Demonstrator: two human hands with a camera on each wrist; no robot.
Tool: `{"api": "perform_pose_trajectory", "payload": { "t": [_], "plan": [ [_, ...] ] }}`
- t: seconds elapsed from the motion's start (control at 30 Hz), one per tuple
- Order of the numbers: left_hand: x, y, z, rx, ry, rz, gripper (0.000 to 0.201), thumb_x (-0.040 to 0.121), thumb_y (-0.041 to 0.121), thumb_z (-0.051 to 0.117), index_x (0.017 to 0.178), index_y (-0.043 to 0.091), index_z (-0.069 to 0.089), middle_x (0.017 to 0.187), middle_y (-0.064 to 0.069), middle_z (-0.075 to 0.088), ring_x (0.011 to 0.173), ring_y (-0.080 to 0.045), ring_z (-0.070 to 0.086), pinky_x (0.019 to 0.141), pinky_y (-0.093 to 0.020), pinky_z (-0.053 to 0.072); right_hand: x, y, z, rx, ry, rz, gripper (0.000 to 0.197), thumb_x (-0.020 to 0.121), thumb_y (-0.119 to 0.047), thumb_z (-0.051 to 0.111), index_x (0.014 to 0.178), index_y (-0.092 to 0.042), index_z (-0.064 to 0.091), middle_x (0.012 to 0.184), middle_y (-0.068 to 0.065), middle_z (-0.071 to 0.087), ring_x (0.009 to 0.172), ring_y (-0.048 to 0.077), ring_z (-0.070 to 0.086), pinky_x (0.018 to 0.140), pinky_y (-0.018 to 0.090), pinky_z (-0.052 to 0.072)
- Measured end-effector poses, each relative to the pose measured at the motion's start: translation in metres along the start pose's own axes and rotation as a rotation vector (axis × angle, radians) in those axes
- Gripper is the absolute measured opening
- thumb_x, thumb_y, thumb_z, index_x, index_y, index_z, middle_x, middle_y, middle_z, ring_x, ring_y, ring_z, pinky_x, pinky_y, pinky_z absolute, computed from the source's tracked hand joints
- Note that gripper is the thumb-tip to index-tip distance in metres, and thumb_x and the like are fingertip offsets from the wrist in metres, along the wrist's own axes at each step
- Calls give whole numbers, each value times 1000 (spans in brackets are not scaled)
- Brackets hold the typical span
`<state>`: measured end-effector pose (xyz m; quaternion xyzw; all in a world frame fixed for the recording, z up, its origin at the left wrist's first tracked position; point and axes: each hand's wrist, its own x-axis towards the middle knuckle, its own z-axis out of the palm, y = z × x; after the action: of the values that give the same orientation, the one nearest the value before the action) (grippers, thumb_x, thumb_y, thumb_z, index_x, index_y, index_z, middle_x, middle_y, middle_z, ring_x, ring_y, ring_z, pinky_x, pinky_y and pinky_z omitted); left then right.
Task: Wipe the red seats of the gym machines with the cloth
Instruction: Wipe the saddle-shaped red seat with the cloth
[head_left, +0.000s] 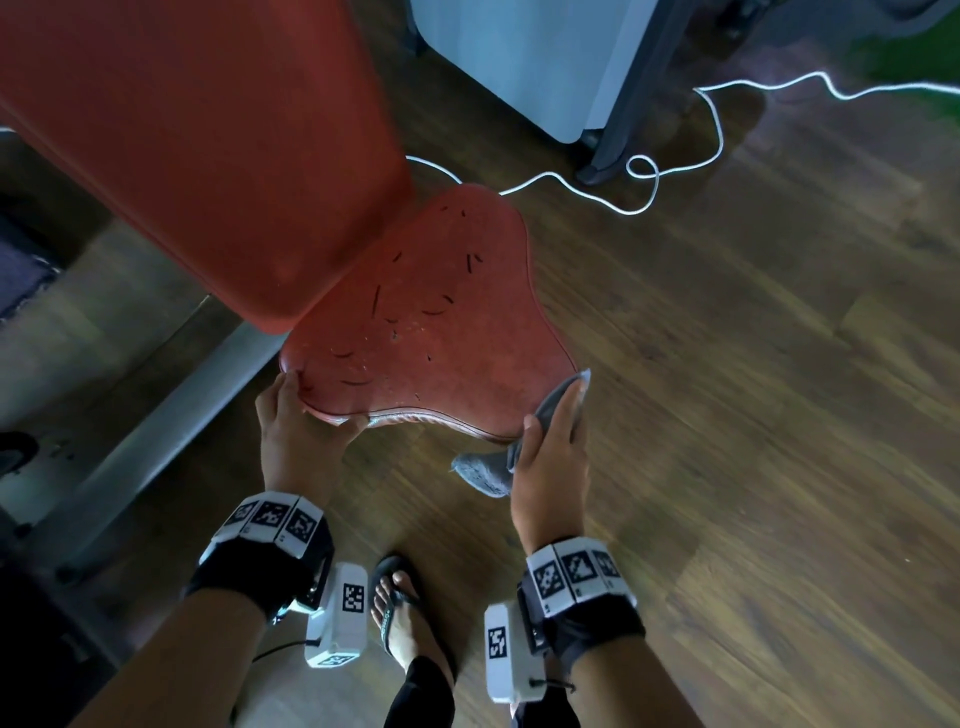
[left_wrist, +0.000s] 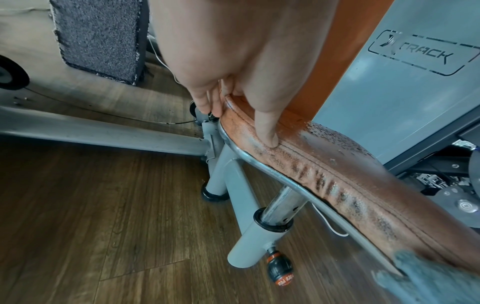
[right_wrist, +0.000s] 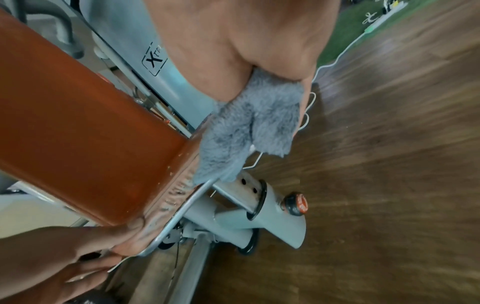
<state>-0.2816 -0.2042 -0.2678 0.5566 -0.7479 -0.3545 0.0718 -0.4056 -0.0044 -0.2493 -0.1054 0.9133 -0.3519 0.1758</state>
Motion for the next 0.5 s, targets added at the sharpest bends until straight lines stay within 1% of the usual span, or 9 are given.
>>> {"api": "perform_pose_trajectory", "payload": {
  "t": [0.1, 0.17, 0.27, 0.3, 0.33, 0.4, 0.43, 0.47, 0.5],
  "plan": [
    [-1, 1, 0, 6, -2, 3, 97, 69, 31, 86, 148, 16, 33, 142, -4, 35, 122, -26, 50, 103, -37, 42, 23, 9, -9, -36, -22, -16, 62, 102, -37, 35, 155, -21, 6, 151, 15, 34, 121, 32, 54, 94, 41, 49],
    [-2, 0, 0, 4, 3, 11, 97, 69, 29, 86, 149, 16, 32, 143, -5, 34, 123, -26, 49, 104, -38, 42, 37, 15, -16, -42, -61, -49, 61, 101, -38, 35, 155, -23, 10, 143, 15, 43, 113, 32, 58, 91, 41, 51],
    [-2, 0, -1, -8, 2, 7, 98, 69, 28, 86, 150, 17, 31, 144, -3, 33, 124, -26, 49, 104, -37, 42, 39, 20, -22, -47, -110, -79, 59, 101, -40, 33, 154, -28, 11, 134, 14, 52, 105, 29, 61, 81, 33, 50],
    [-1, -1, -1, -14, -2, 6, 98, 69, 29, 86, 150, 18, 31, 144, -2, 33, 124, -25, 49, 103, -36, 42, 41, 21, -23, -50, -127, -83, 58, 101, -40, 33, 154, -28, 12, 132, 14, 54, 103, 28, 62, 78, 29, 47],
    [-1, -1, -1, -20, -8, 7, 98, 70, 29, 86, 150, 18, 31, 144, -1, 32, 124, -24, 49, 102, -34, 42, 44, 21, -26, -52, -144, -86, 57, 102, -39, 32, 154, -28, 14, 132, 13, 54, 103, 27, 62, 78, 26, 44],
    [0, -2, -1, -29, -16, 6, 98, 70, 27, 86, 150, 17, 30, 144, -1, 31, 125, -23, 48, 102, -32, 40, 57, 17, -34, -86, -180, -118, 53, 103, -34, 34, 153, -26, 20, 137, 10, 52, 113, 25, 57, 86, 22, 39],
    [0, -2, -1, -30, -18, -1, 98, 70, 27, 86, 150, 17, 30, 145, -1, 31, 126, -23, 47, 103, -32, 40, 67, 14, -40, -139, -196, -157, 51, 103, -31, 36, 153, -23, 24, 139, 8, 51, 118, 24, 54, 91, 19, 34],
    [-1, -2, 0, -32, -18, -10, 98, 71, 26, 85, 151, 17, 29, 145, -1, 30, 127, -23, 46, 104, -33, 40, 79, 10, -44, -206, -202, -216, 50, 103, -28, 38, 151, -21, 28, 140, 7, 51, 121, 22, 51, 93, 13, 27],
    [-1, -1, 0, -33, -19, -14, 98, 71, 26, 85, 151, 17, 28, 146, -1, 29, 128, -23, 45, 105, -34, 39, 92, 6, -47, -284, -207, -282, 49, 103, -27, 40, 150, -20, 31, 140, 7, 51, 123, 22, 49, 95, 11, 22]
  ]
}}
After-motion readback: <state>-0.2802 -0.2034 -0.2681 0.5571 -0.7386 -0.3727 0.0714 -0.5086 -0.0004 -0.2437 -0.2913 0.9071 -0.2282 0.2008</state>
